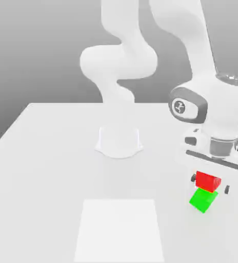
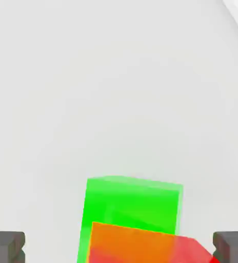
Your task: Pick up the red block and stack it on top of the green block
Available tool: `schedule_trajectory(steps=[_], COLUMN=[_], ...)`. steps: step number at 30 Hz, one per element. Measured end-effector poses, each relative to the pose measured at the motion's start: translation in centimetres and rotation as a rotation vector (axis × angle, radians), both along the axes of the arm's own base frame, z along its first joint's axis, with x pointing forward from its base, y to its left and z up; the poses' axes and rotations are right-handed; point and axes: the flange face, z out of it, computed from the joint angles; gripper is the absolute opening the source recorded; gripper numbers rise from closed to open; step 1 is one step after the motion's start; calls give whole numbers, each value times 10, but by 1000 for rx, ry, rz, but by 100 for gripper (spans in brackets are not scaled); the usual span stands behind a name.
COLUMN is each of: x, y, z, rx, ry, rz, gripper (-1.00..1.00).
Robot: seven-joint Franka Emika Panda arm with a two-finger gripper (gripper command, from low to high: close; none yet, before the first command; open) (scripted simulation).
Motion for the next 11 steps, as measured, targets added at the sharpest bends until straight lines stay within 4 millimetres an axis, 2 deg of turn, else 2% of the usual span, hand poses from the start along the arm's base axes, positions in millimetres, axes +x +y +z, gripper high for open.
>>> schedule_trajectory(steps=[11], x=[5], y=[0], z=[39], rx=[-15], ry=[-4], rz=[-5], gripper=[100])
